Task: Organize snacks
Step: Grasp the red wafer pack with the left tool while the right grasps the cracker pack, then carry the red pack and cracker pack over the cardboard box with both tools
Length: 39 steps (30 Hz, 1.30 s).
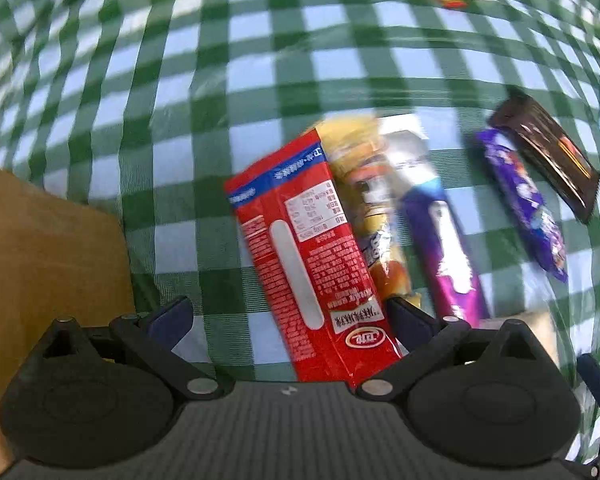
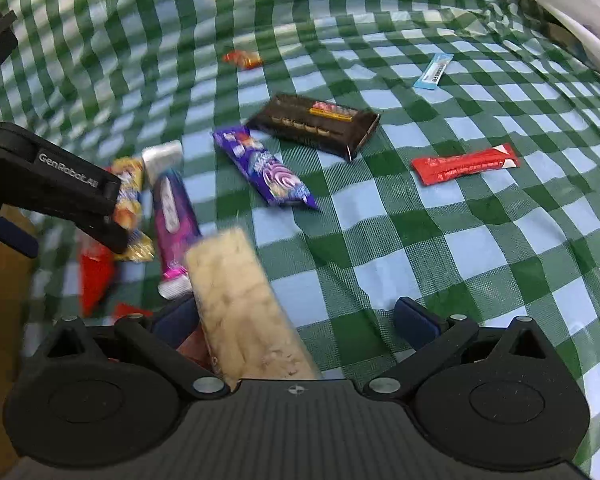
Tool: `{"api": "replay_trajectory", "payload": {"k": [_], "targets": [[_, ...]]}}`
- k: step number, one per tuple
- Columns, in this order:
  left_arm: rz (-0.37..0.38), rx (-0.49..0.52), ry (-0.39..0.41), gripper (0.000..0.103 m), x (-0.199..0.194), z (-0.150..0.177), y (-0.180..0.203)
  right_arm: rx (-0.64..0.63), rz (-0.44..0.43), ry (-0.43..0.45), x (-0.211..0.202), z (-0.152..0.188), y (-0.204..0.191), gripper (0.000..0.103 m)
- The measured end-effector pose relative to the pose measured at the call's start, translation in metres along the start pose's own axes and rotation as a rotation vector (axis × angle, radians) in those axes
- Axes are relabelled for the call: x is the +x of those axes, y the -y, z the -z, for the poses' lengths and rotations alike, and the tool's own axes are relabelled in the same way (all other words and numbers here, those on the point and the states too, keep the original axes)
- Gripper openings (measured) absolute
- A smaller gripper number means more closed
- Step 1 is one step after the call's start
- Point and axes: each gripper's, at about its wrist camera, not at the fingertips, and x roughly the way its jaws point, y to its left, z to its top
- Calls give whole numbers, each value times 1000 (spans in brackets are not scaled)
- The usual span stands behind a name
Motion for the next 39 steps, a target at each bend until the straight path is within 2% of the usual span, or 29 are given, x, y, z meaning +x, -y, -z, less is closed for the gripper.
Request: {"api": "replay_trajectory", "payload": {"k": [4, 5, 6, 7, 8, 9, 12, 19, 22, 26, 28, 33, 39], "targets": [[19, -17, -30, 101, 11, 0, -11, -57, 28, 24, 4, 4, -6, 103], [6, -22, -24, 89, 9, 2, -10, -69, 31, 24, 4, 4, -7, 99], [21, -23, -15, 77, 5, 3, -10, -80, 27, 31, 3, 5, -8, 86], [62, -19, -10, 57, 0, 5, -10, -97, 21, 46, 0, 6, -10, 75], [73, -11, -5, 54, -5, 6, -8, -117, 20, 53, -2, 6, -12, 43], [81, 2, 5, 53, -9, 8, -6, -142, 15, 56, -6, 6, -14, 39], [100, 29, 42, 47, -24, 18, -5, -151, 0, 42, -13, 8, -15, 38], [205, 24, 144, 44, -102, 68, -15, 0, 11, 123, -79, 13, 0, 38], [264, 21, 195, 44, -148, 112, -30, 20, -2, 168, -116, 19, -5, 38], [293, 17, 259, 44, -204, 175, -59, 13, -58, 206, -169, 35, -25, 38], [279, 13, 286, 44, -228, 207, -78, -11, -102, 214, -196, 48, -43, 38], [162, -37, 368, 44, -258, 283, -135, -91, -230, 194, -246, 87, -97, 38], [93, -135, 384, 44, -277, 362, -208, -185, -356, 136, -284, 131, -165, 38]]}}
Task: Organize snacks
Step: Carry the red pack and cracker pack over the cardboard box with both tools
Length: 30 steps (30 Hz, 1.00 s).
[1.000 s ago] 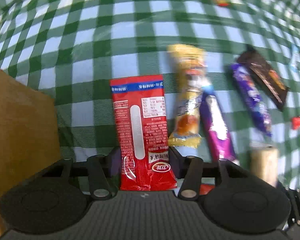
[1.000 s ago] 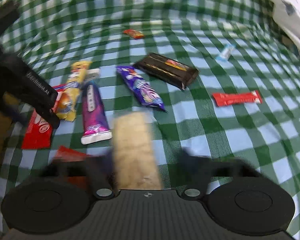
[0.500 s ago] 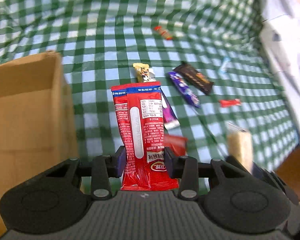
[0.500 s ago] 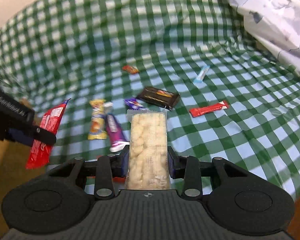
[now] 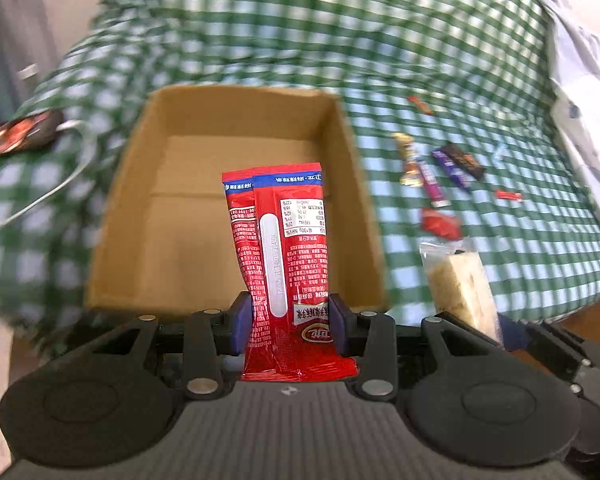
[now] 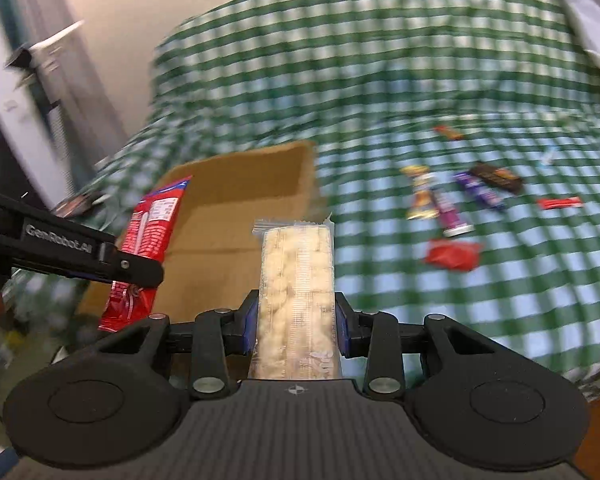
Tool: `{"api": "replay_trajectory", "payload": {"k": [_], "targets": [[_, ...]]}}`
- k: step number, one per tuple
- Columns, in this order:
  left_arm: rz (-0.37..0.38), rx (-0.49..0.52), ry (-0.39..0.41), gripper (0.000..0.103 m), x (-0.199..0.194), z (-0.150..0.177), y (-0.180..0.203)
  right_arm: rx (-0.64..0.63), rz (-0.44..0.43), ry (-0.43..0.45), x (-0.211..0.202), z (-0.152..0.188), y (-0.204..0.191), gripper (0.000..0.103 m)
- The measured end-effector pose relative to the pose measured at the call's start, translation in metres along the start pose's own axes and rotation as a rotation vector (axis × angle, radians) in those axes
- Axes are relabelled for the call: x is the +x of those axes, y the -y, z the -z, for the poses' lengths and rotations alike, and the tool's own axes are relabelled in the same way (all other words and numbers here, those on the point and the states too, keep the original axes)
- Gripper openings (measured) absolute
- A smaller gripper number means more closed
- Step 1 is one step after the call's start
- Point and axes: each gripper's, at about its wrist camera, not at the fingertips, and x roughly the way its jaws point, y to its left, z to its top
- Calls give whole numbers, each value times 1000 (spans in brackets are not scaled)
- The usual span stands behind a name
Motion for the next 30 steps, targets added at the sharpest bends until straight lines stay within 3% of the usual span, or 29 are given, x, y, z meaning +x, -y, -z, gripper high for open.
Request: {"api": "replay_trajectory", "payload": {"k": [4, 9, 18, 30], "targets": [[-17, -38, 10, 44, -19, 29, -32, -86, -33, -27, -6, 12, -44, 38], [7, -66, 30, 44, -31, 46, -51, -143, -11, -16, -20, 15, -67, 38], [45, -75, 73, 45, -38, 53, -54, -188, 38, -1, -34, 19, -81, 38], [14, -98, 61, 45, -35, 57, -64, -214, 51, -8, -33, 21, -91, 38]]}}
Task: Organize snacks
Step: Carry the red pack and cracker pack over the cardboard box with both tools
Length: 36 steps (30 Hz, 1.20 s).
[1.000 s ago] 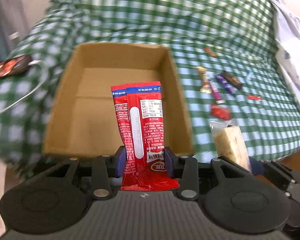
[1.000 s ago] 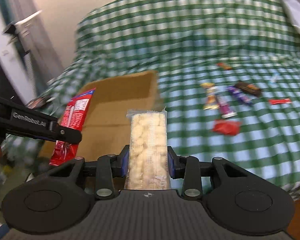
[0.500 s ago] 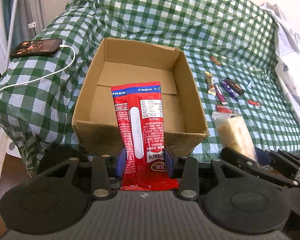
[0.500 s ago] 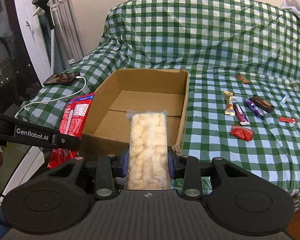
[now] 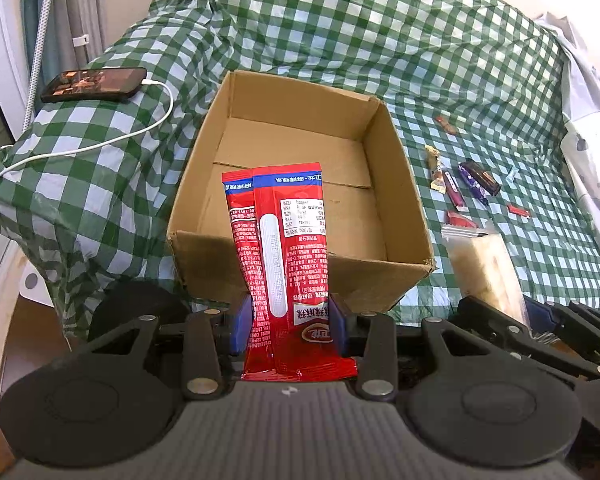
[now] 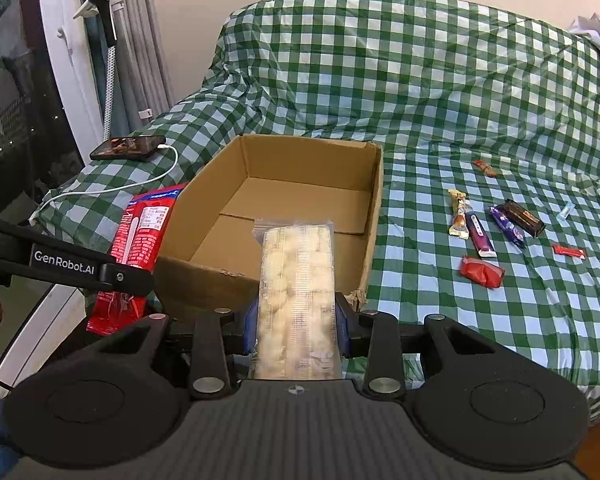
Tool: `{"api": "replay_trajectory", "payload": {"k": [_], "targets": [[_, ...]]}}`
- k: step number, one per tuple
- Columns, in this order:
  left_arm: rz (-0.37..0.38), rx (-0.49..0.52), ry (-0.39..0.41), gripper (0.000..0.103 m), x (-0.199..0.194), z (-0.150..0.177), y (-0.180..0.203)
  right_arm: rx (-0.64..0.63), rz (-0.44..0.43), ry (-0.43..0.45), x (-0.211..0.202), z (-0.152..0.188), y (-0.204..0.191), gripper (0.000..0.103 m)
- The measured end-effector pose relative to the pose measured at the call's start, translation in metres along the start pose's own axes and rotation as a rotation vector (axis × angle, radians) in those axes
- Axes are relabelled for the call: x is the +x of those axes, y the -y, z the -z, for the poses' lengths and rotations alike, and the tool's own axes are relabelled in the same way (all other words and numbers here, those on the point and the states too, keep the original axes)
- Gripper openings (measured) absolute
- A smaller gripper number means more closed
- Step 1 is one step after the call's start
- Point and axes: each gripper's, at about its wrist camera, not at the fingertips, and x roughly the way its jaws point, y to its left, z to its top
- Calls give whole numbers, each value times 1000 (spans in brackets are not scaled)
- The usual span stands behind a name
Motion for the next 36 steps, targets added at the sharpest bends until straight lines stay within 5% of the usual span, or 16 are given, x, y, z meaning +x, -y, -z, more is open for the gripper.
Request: {"api": "replay_trajectory", "payload": {"k": [36], "targets": [[-12, -9, -27, 45, 32, -27, -9, 2, 40, -57, 37, -18, 6, 38]]}}
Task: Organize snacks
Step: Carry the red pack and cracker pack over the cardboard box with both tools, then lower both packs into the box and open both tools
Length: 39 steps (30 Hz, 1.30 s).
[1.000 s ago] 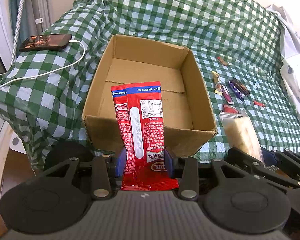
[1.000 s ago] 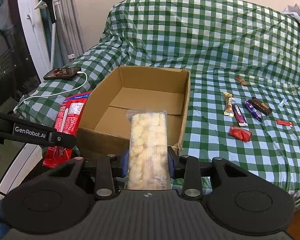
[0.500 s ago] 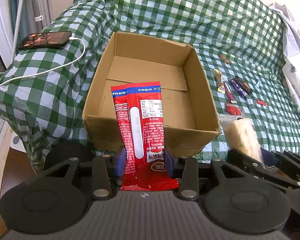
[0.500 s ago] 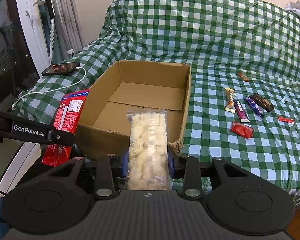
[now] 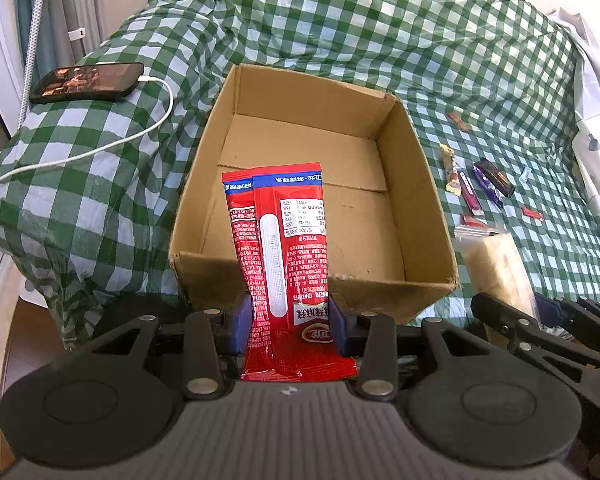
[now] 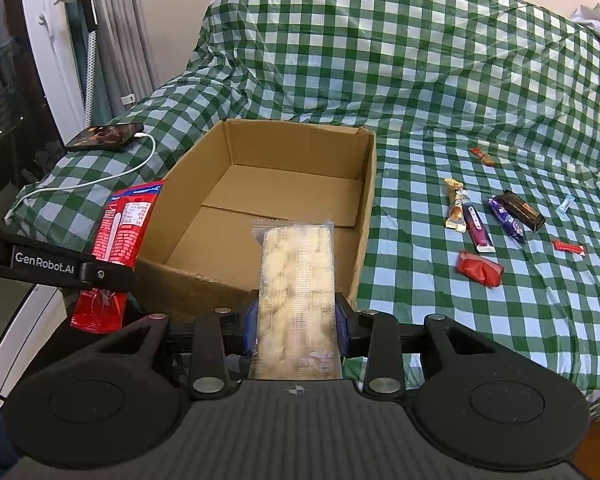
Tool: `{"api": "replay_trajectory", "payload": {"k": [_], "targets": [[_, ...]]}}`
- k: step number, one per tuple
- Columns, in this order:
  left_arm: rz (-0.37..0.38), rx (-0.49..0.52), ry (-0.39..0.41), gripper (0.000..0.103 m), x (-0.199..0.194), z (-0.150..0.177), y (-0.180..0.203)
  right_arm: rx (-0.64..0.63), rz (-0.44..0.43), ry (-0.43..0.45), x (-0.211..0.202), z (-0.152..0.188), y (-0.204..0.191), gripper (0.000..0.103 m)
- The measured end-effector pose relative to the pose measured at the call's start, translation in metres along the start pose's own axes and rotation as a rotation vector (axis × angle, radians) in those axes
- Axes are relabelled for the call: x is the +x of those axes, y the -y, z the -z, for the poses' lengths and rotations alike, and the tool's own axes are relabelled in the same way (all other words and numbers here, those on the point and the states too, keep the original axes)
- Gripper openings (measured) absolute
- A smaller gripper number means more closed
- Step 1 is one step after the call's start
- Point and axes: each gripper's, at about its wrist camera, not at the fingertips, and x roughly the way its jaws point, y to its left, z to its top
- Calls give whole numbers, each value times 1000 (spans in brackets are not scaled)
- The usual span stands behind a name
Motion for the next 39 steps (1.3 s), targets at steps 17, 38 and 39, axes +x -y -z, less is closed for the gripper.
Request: {"api": "replay_trajectory", "payload": {"k": [17, 38, 39], "targets": [[-20, 9, -5, 45, 43, -60, 0, 15, -15, -38, 58, -36, 4, 38], [-65, 79, -109, 45, 139, -102, 11, 66, -15, -112, 153, -60, 28, 38], [-69, 81, -113, 46, 141, -103, 12, 67, -13, -115, 156, -60, 29, 38]]}}
